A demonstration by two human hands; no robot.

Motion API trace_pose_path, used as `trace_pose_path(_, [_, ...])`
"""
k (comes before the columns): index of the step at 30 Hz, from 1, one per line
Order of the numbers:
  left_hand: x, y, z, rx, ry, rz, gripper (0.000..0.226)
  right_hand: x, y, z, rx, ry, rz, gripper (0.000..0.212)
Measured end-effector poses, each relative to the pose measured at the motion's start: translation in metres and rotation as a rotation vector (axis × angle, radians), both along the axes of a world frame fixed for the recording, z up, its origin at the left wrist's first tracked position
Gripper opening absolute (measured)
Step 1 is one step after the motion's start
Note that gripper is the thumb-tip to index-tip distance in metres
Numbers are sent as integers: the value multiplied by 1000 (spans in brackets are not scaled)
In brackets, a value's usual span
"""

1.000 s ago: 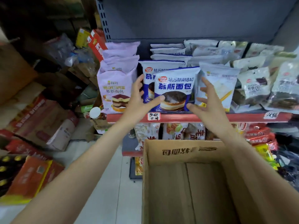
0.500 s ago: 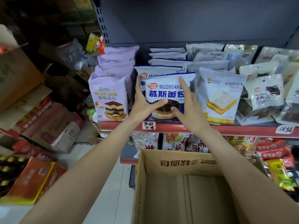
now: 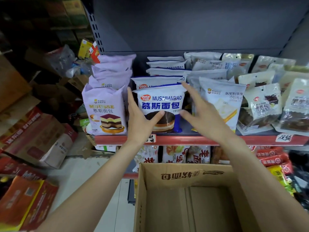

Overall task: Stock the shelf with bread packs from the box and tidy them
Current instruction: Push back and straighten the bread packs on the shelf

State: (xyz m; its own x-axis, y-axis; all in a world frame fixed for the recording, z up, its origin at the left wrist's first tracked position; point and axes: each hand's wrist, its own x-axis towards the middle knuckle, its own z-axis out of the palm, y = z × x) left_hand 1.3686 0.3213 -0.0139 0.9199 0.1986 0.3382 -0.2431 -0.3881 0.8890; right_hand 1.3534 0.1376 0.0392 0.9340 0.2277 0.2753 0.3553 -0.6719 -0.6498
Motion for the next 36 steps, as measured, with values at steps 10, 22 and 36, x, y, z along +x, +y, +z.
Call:
trace_pose_path(10, [19, 15, 90, 1029, -6, -100, 117, 105, -15, 74, -351, -206, -20, 27])
trace_pose_path(22, [46, 27, 68, 1305, 16, -185, 111, 178, 27, 62, -458, 146, 190, 48])
trace_pose_path(36, [40, 26, 64, 1241, -18, -173, 108, 189, 59, 49, -186, 110, 213, 21])
